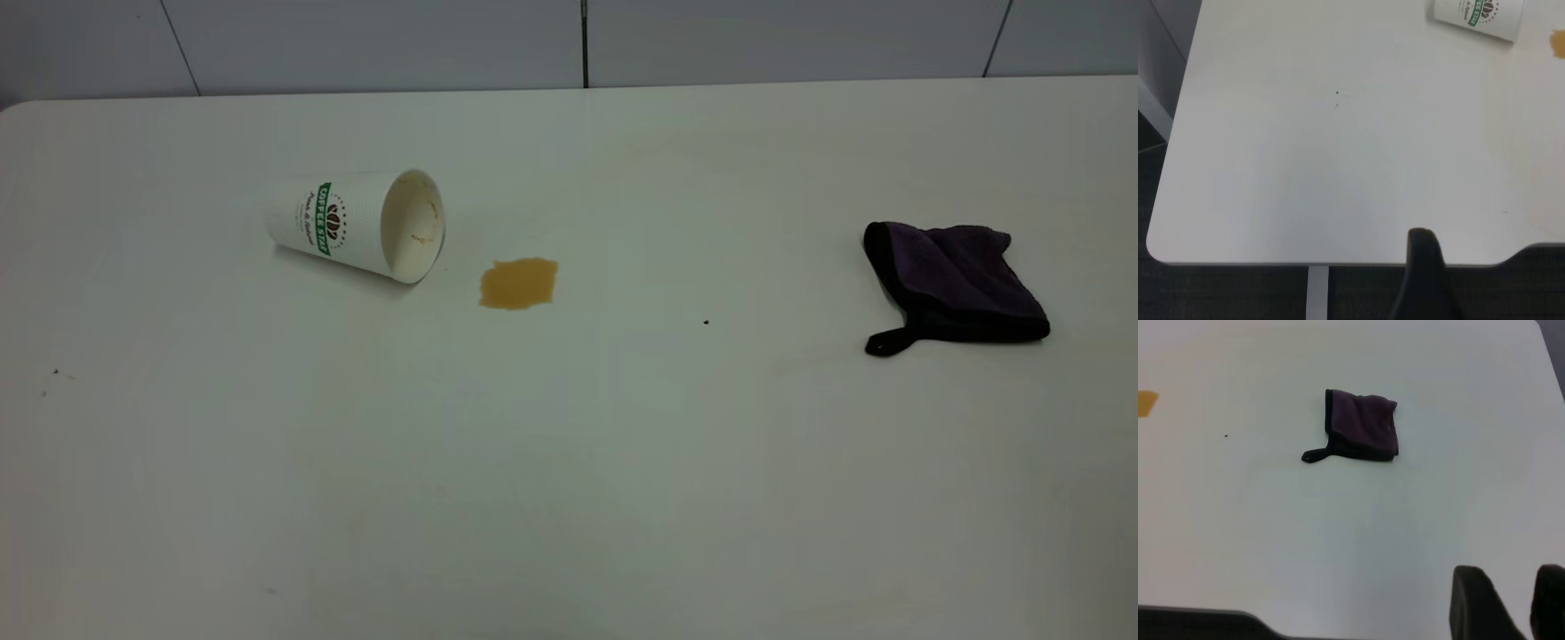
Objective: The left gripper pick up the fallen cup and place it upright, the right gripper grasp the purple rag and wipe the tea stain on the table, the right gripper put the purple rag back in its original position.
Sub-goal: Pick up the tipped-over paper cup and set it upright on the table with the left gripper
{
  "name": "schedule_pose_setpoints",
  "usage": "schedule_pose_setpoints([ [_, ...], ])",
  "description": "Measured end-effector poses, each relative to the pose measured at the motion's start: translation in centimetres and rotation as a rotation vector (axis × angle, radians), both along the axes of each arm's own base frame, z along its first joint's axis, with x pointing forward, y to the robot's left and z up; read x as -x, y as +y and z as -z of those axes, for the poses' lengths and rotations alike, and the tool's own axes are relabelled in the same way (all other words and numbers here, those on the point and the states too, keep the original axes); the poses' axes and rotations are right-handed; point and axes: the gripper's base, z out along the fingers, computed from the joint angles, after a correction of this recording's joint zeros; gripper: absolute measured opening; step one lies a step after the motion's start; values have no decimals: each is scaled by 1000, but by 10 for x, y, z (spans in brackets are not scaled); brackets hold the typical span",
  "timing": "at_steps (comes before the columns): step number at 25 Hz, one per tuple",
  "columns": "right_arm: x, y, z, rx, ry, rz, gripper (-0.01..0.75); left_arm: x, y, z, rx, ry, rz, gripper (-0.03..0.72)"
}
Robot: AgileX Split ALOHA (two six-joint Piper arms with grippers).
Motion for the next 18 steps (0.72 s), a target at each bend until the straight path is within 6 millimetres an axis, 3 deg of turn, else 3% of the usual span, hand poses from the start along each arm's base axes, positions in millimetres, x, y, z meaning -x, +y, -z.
schedule_pose_setpoints([
  [18, 0, 0, 0, 0, 0, 0, 239, 0, 1, 0, -7, 0, -4, 556],
])
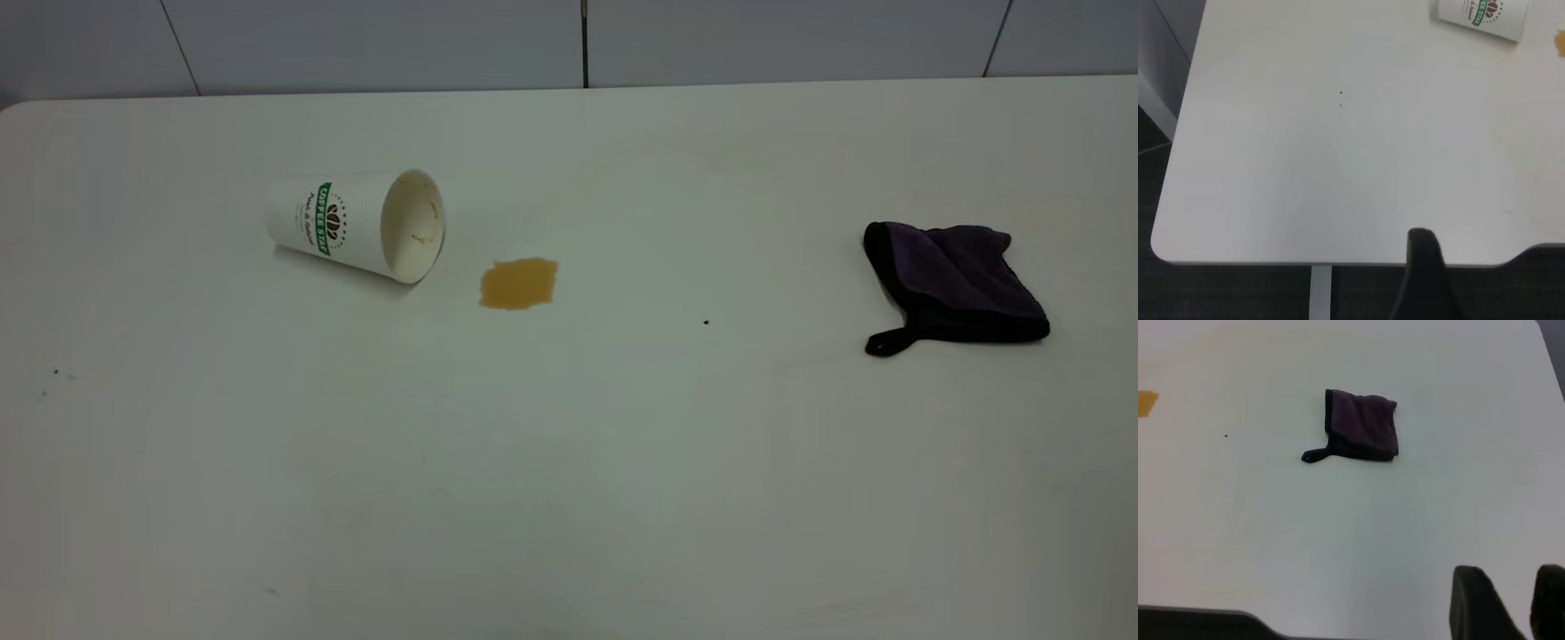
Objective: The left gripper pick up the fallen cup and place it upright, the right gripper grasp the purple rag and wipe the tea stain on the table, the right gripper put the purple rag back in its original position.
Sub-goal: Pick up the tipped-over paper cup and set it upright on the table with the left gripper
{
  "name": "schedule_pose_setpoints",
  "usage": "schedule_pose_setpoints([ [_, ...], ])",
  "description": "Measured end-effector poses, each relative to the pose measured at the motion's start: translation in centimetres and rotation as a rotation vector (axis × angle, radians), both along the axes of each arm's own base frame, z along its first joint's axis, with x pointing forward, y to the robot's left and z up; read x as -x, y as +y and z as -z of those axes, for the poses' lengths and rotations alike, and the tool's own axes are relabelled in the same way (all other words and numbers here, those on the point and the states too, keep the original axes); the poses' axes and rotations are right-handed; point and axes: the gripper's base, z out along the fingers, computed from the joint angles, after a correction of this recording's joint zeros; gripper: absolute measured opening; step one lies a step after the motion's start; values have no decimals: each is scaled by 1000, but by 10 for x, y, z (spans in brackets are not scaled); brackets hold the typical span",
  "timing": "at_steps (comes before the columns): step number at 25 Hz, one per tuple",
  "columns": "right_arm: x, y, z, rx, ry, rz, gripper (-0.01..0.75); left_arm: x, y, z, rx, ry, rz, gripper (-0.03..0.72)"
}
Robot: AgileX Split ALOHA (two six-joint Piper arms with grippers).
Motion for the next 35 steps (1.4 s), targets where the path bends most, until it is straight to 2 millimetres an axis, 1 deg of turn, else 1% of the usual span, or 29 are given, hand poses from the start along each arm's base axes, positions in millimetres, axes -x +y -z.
schedule_pose_setpoints([
  [4, 0, 0, 0, 0, 0, 0, 239, -3, 0, -4, 10, 1, -11, 560],
  [7, 0, 0, 0, 0, 0, 0, 239, -16, 2, -19, 6, -4, -21, 598],
  [8, 0, 0, 0, 0, 0, 0, 239, -25, 3, -24, 1, 13, -28, 616],
  [11, 0, 0, 0, 0, 0, 0, 239, -61, 8, -39, -19, 93, -60, 650],
  [15, 0, 0, 0, 0, 0, 0, 239, -123, 14, -52, -64, 207, -67, 656],
  [18, 0, 0, 0, 0, 0, 0, 239, -168, 15, -58, -71, 265, -59, 657],
  [22, 0, 0, 0, 0, 0, 0, 239, -227, 13, -52, -106, 344, -26, 657],
  [24, 0, 0, 0, 0, 0, 0, 239, -257, 7, -45, -148, 388, -6, 657],
  [25, 0, 0, 0, 0, 0, 0, 239, -270, 0, -43, -166, 398, 3, 657],
  [28, 0, 0, 0, 0, 0, 0, 239, -309, -27, -23, -253, 447, 30, 657],
  [31, 0, 0, 0, 0, 0, 0, 239, -339, -61, -3, -353, 446, 29, 657],
  [32, 0, 0, 0, 0, 0, 0, 239, -346, -73, 1, -380, 437, 33, 657],
  [35, 0, 0, 0, 0, 0, 0, 239, -365, -107, 23, -451, 424, 49, 653],
])
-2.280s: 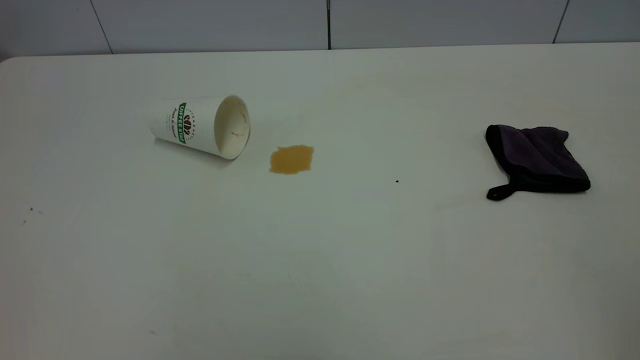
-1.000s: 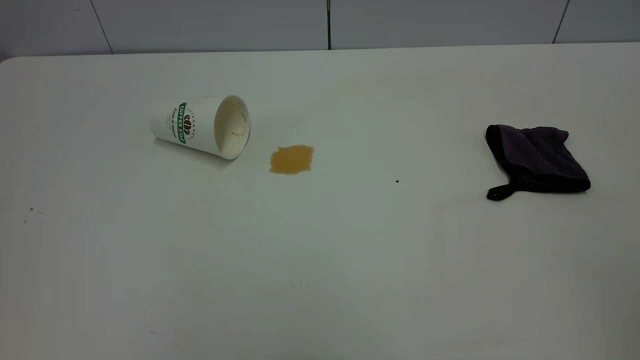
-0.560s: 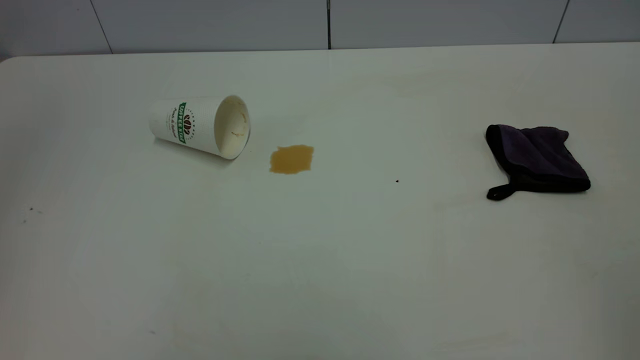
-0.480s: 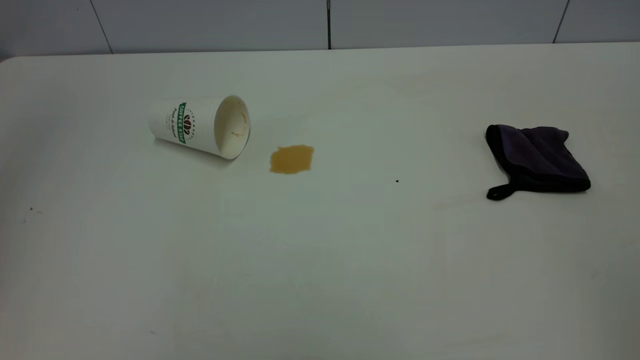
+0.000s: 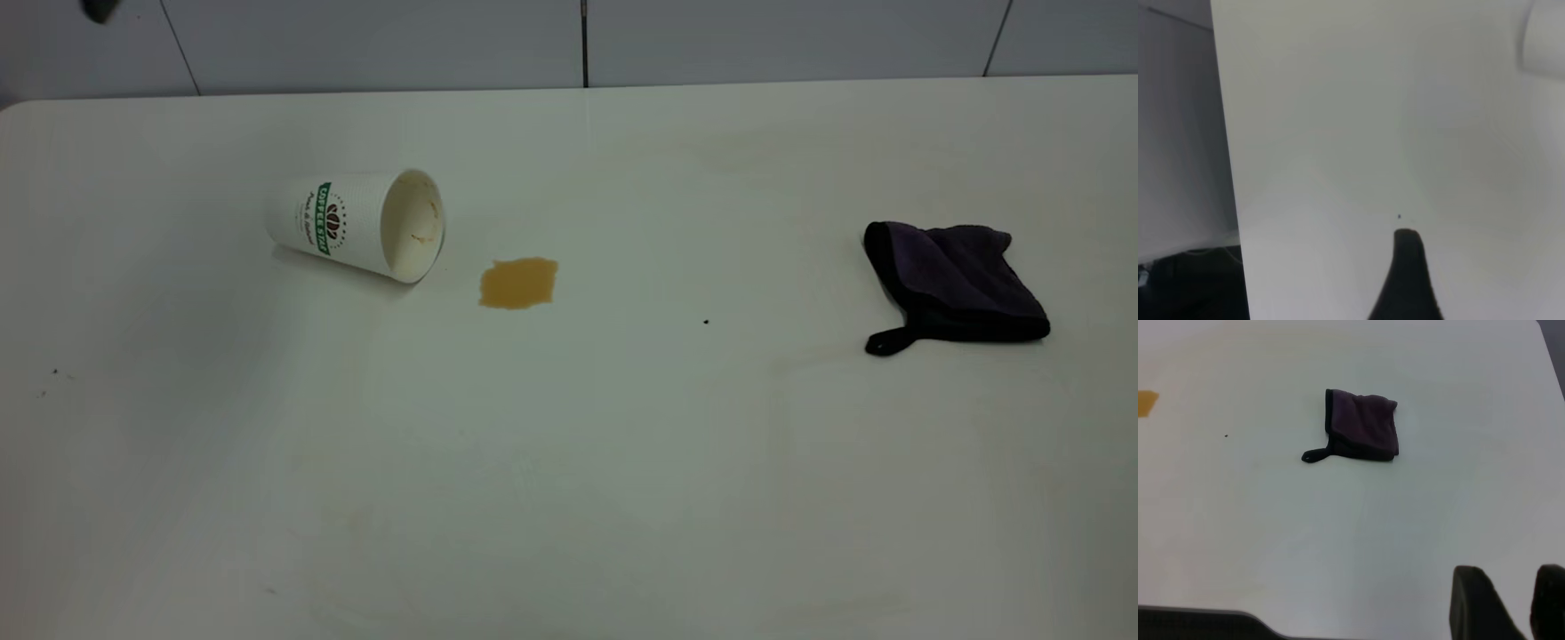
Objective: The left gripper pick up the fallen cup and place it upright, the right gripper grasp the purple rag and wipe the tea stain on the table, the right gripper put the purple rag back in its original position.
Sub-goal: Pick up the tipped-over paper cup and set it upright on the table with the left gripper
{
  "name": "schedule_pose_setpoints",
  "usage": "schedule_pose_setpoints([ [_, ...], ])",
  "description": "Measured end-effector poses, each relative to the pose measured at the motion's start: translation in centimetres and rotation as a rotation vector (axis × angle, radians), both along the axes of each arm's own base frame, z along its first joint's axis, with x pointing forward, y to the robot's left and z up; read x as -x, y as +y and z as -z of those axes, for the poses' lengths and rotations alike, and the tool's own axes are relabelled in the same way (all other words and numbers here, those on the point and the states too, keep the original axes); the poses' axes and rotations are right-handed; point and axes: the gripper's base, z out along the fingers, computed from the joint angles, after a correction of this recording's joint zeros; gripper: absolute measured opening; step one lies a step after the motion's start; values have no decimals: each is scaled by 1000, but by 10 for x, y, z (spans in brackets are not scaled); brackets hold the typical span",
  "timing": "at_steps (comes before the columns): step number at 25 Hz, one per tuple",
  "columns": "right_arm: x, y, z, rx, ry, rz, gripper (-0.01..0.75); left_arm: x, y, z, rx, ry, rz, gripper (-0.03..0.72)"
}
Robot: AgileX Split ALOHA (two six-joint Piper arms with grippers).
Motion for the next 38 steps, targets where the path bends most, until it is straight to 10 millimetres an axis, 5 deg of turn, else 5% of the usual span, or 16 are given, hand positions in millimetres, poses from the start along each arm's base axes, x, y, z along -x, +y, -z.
schedule_pose_setpoints([
  [8, 0, 0, 0, 0, 0, 0, 239, -24, -74, 59, -118, -6, 127, 631],
  [14, 0, 0, 0, 0, 0, 0, 239, -37, -101, 97, -164, -8, 158, 612],
  [29, 0, 0, 0, 0, 0, 0, 239, -69, -117, 181, -252, -16, 179, 591],
  [35, 0, 0, 0, 0, 0, 0, 239, -78, -105, 194, -272, -40, 163, 582],
  [38, 0, 0, 0, 0, 0, 0, 239, -85, -96, 194, -293, -51, 170, 512],
])
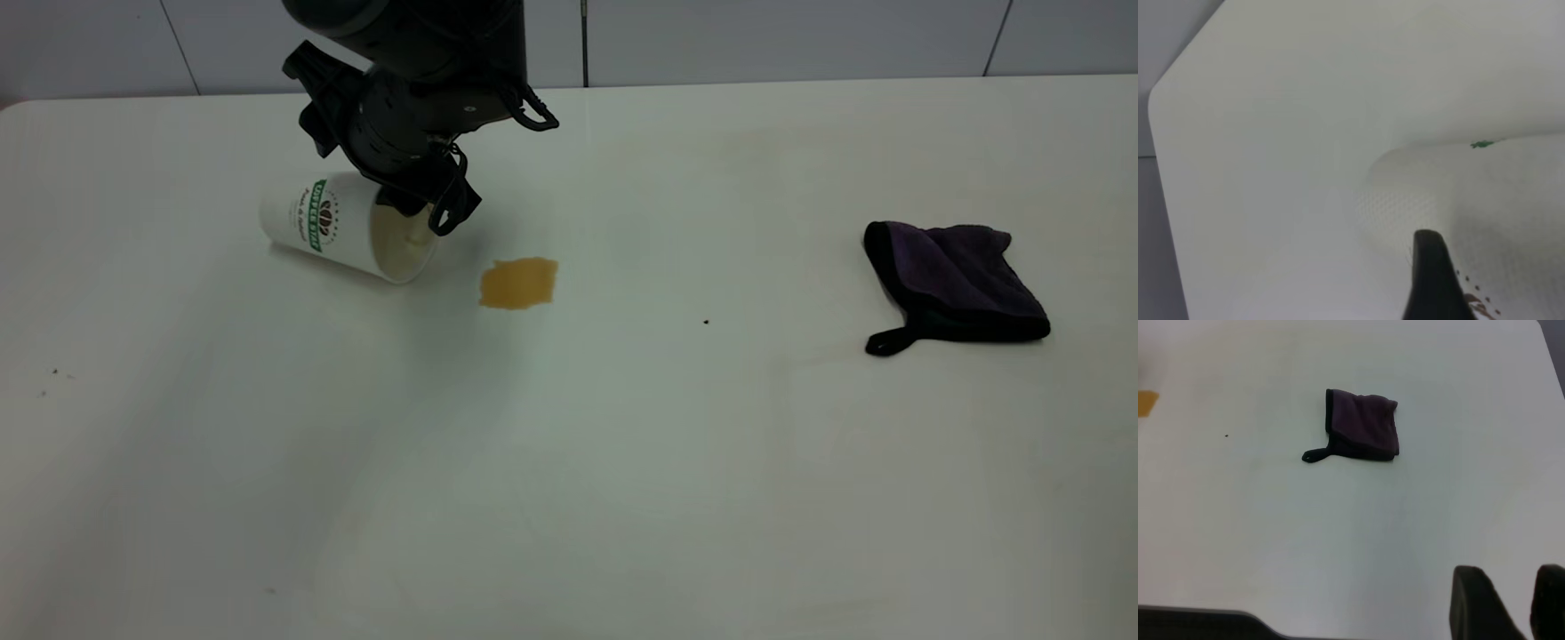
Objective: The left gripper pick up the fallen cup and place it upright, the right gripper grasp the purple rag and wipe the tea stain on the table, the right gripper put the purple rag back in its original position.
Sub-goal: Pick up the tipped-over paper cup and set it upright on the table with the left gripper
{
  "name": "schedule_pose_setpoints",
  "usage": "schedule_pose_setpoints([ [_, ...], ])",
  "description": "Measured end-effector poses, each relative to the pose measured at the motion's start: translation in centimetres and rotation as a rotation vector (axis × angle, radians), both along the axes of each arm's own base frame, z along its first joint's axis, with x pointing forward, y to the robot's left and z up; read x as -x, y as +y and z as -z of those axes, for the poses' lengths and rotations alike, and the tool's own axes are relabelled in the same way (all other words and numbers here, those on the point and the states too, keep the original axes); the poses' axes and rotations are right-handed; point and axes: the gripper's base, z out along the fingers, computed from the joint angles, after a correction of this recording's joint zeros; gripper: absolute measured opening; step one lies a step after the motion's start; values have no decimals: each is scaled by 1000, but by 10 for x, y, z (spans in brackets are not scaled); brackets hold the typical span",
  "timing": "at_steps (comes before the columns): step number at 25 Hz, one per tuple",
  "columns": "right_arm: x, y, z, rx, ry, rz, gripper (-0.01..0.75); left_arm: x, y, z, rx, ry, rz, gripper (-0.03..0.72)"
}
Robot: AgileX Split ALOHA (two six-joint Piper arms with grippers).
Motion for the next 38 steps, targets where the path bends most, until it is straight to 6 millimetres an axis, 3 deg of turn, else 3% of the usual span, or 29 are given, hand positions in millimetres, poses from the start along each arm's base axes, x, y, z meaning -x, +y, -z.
schedule_pose_setpoints([
  [2, 0, 0, 0, 0, 0, 0, 239, -3, 5, 2, -14, -3, 5, 419],
  [7, 0, 0, 0, 0, 0, 0, 239, -9, 15, 0, -60, 12, 32, 74],
  [9, 0, 0, 0, 0, 0, 0, 239, -10, 16, -6, -118, 20, 71, 2],
  [13, 0, 0, 0, 0, 0, 0, 239, -14, 14, -39, -164, 23, 150, -13],
  [16, 0, 0, 0, 0, 0, 0, 239, -17, 17, -86, -145, -14, 176, -13],
  [19, 0, 0, 0, 0, 0, 0, 239, -20, 32, -122, -10, -36, 143, -13],
  [22, 0, 0, 0, 0, 0, 0, 239, -25, 62, -139, 176, -18, 41, -13],
  [27, 0, 0, 0, 0, 0, 0, 239, -27, 98, -145, 443, 86, -41, -13],
  [32, 0, 0, 0, 0, 0, 0, 239, -28, 121, -138, 661, 232, 22, -13],
  [38, 0, 0, 0, 0, 0, 0, 239, -35, 157, -130, 916, 251, -19, -13],
])
